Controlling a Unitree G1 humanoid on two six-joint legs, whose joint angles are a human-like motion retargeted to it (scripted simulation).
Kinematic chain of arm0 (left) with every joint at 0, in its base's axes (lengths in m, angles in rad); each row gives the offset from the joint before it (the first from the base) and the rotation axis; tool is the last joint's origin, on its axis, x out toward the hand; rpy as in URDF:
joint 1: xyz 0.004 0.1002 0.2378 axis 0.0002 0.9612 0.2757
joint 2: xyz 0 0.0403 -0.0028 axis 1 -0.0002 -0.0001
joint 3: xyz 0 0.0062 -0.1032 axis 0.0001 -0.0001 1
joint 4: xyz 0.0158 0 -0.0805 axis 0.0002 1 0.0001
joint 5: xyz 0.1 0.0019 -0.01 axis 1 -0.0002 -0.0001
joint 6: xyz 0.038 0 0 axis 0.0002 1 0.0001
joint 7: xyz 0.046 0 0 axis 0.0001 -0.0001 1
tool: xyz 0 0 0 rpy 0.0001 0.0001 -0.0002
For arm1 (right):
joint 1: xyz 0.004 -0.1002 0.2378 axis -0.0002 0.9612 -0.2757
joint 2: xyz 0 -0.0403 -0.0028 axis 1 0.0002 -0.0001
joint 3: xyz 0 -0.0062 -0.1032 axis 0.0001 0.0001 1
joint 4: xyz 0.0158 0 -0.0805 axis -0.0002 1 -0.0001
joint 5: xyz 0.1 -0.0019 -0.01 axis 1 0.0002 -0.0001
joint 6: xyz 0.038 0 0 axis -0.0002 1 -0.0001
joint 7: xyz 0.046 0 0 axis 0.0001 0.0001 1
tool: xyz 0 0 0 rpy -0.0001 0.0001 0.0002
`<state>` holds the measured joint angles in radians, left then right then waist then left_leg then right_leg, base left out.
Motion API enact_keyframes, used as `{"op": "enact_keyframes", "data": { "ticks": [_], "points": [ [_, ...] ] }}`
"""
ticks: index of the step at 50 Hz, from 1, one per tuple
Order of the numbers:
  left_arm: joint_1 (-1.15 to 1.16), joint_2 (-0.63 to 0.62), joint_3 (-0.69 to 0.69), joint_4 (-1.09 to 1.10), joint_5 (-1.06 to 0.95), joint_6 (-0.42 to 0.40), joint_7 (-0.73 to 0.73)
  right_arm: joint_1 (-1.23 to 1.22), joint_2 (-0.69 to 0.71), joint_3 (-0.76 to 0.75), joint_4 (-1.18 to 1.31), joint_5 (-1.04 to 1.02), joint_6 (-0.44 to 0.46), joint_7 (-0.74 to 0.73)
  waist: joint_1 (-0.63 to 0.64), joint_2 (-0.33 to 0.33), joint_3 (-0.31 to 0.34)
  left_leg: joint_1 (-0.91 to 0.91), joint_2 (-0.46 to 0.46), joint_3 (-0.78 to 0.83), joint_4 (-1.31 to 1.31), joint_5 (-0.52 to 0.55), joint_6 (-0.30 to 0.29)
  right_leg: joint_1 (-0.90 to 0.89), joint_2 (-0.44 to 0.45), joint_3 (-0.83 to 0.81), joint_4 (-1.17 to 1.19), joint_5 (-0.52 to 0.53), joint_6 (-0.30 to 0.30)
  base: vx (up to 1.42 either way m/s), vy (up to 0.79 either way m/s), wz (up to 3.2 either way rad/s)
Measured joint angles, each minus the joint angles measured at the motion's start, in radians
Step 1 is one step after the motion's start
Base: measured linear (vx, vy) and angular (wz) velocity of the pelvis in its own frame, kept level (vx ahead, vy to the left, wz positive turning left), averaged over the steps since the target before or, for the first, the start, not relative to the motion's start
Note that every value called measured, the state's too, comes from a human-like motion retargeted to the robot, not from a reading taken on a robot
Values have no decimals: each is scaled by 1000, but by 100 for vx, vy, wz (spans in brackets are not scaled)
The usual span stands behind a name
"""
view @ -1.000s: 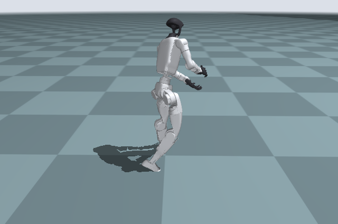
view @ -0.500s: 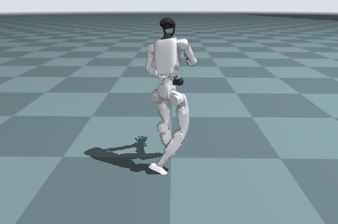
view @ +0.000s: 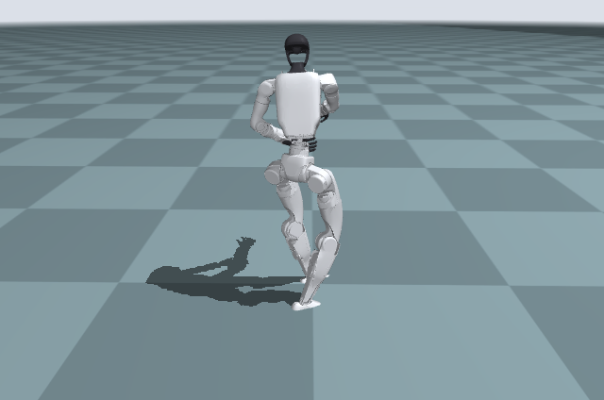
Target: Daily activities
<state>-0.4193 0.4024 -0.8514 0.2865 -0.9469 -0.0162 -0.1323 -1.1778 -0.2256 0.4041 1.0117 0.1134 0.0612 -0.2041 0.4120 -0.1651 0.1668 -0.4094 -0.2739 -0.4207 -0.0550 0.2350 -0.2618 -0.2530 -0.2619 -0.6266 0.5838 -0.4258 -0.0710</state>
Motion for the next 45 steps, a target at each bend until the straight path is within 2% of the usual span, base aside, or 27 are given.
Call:
{"op": "enact_keyframes", "data": {
  "ticks": [10, 17, 23, 30, 36, 45],
  "points": [
    [-20, -18, 0, 92, 8, -41, 125, 232, 76, -21, -268, 175, -112, -30, -82, 9, -2, -22, 24, 46, 4, -21, 0, -47, 16, 65, -21, -36, 31, -2, -2, -32],
    [-37, -99, -11, 235, -41, -56, 207, 507, 147, 48, -423, 371, -147, 56, -174, 10, 3, -28, 38, 76, 0, -40, 0, -93, 4, 133, -11, -50, 73, -1, -3, -44],
    [-44, -191, 14, 386, -123, -62, 235, 694, 153, 130, -435, 586, -115, 185, -258, 27, -4, -31, 64, 109, 0, -66, 0, -140, 10, 210, -1, -59, 103, 1, -4, -55],
    [-47, -254, 32, 487, -171, -61, 201, 766, 106, 175, -383, 788, -57, 336, -319, 75, -16, -41, 96, 151, 0, -90, 0, -189, 29, 275, 3, -58, 120, 1, -4, -47],
    [-49, -266, 20, 515, -137, -49, 154, 732, 70, 203, -312, 838, 12, 480, -336, 119, -23, -55, 109, 175, -1, -99, 0, -221, 38, 303, 2, -55, 121, 1, -2, -27],
    [-56, -287, 18, 556, -85, -26, 92, 656, 56, 234, -211, 778, 78, 630, -350, 174, -23, -72, 115, 196, -1, -100, 0, -258, 39, 330, 9, -53, 115, 0, 0, -4]
  ]
}}
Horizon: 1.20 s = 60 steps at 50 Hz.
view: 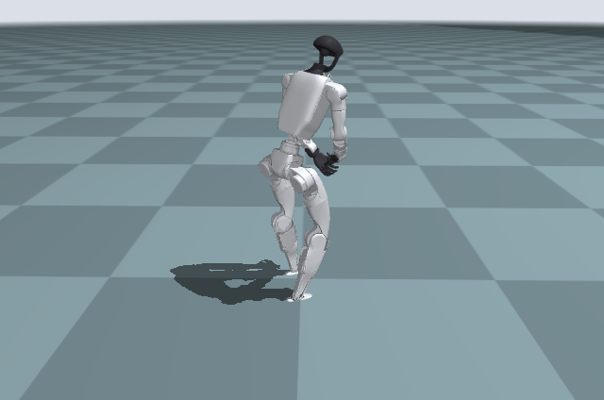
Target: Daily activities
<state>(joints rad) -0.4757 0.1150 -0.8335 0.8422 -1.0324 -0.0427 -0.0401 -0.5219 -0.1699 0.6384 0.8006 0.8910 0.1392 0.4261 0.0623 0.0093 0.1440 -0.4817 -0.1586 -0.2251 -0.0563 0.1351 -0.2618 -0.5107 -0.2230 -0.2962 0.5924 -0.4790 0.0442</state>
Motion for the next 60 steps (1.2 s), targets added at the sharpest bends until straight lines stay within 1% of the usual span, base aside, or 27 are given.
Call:
{"op": "enact_keyframes", "data": {
  "ticks": [12, 19, 24, 35, 42, 49, 60],
  "points": [
    [7, -18, 2, -13, 59, 19, -60, -96, -14, -32, 39, -61, 9, 31, 18, 54, -5, -6, -13, 14, -1, 11, 0, -13, -17, 3, 7, -2, 5, 0, 0, 0],
    [15, -14, -17, -58, 93, 16, -81, -194, -31, -65, 95, -56, 8, 31, 55, 61, -17, -10, -30, 16, -2, 25, 0, -15, -38, -10, 9, -1, 7, 0, 0, 0],
    [17, -15, -30, -74, 123, 17, -91, -224, -36, -69, 140, -46, 18, 58, 73, 56, -28, -15, -38, 14, -3, 31, 0, -21, -49, -13, 11, 0, 8, 0, 0, 0],
    [-3, -50, -32, -15, 147, 48, -138, -167, -11, -14, 189, -30, 79, 196, 67, 55, -42, -24, -37, 4, -3, 27, 0, -32, -50, 0, 3, 5, 16, 0, 0, 0],
    [-13, -65, -32, 7, 140, 48, -165, -134, -10, -7, 183, 13, 98, 249, 61, 64, -41, -30, -33, 3, -3, 27, 0, -39, -46, 9, -7, 15, 26, 0, 0, 0],
    [-17, -61, -45, -14, 160, 33, -163, -140, -22, -18, 195, 43, 98, 244, 73, 75, -40, -41, -35, 12, -4, 32, 0, -48, -46, 11, -17, 25, 35, 0, 0, 0],
    [-33, -68, -57, -19, 199, 6, -114, -245, -31, -51, 283, 18, 68, 185, 96, 88, -30, -64, -37, 31, -5, 43, 0, -71, -44, 22, -28, 38, 36, 0, 0, 0]
  ]
}}
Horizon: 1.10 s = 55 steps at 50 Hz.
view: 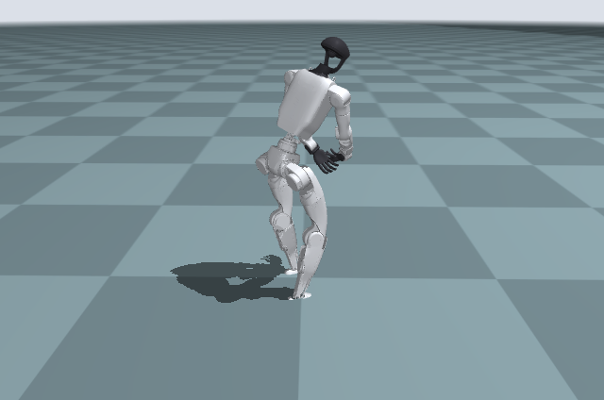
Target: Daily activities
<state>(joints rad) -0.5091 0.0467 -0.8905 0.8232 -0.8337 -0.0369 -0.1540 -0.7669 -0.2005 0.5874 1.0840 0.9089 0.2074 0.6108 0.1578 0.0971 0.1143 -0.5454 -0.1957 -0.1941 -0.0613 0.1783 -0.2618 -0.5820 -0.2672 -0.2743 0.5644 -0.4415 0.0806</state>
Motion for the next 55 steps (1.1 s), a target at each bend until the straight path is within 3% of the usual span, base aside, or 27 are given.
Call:
{"op": "enact_keyframes", "data": {
  "ticks": [19, 30, 42, 55],
  "points": [
    [-1, 33, 9, -34, 7, -79, 147, 3, 1, -46, -138, 43, -103, -165, -14, -5, 1, -27, 28, 13, -1, -3, 0, -21, 31, 13, -47, 35, 11, 0, 0, 0],
    [15, 32, 23, -12, -39, -87, 168, 159, 9, -13, -225, 124, -106, -152, -36, 7, -11, -30, 55, 9, 0, -20, 0, -25, 56, 29, -72, 54, 12, 0, 0, -5],
    [75, 52, 49, -28, -149, -124, 264, 350, -3, -40, -394, 265, -166, -276, -82, 23, -36, -14, 98, 16, 1, -48, 0, -19, 94, 60, -88, 68, 12, 1, -1, -23],
    [132, 83, 58, -82, -189, -161, 339, 416, -12, -47, -496, 283, -217, -381, -126, 9, -60, -2, 128, 48, 2, -68, 0, -17, 126, 93, -98, 82, 9, 0, 0, -10]
  ]
}}
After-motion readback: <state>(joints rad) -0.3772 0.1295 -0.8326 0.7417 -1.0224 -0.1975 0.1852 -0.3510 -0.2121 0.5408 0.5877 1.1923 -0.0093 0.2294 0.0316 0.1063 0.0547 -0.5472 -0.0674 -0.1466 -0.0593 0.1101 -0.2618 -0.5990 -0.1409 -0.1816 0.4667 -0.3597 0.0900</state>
